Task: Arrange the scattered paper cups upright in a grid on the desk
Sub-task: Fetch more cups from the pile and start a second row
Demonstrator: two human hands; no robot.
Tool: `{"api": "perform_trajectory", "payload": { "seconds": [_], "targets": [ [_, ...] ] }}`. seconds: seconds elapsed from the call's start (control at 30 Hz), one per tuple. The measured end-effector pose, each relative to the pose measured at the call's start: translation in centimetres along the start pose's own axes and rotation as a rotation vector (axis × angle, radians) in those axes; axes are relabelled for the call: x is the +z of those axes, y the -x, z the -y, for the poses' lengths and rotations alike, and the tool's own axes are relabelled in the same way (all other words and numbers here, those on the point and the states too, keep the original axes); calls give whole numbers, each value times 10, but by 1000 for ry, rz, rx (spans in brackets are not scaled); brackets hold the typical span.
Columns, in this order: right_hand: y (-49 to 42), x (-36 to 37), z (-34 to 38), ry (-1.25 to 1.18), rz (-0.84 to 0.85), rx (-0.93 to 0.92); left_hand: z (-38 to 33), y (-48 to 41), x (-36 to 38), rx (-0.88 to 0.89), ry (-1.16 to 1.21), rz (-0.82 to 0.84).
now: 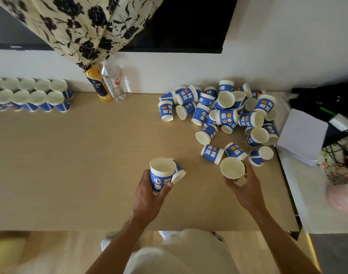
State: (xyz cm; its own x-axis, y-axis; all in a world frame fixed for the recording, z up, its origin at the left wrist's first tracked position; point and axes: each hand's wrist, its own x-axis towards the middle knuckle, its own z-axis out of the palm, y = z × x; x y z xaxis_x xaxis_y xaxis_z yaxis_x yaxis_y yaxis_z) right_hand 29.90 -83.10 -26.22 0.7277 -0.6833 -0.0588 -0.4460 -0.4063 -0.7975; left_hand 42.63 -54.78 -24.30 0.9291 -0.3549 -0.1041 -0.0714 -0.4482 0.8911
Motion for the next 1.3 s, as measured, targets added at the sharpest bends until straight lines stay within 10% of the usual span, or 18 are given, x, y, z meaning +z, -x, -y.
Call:
{"api": "perform_trajectory", "payload": {
  "seconds": [1.3],
  "targets": [
    [165,379,332,-437,363,-5,182,40,-442,-130,-6,-465]
  ]
}}
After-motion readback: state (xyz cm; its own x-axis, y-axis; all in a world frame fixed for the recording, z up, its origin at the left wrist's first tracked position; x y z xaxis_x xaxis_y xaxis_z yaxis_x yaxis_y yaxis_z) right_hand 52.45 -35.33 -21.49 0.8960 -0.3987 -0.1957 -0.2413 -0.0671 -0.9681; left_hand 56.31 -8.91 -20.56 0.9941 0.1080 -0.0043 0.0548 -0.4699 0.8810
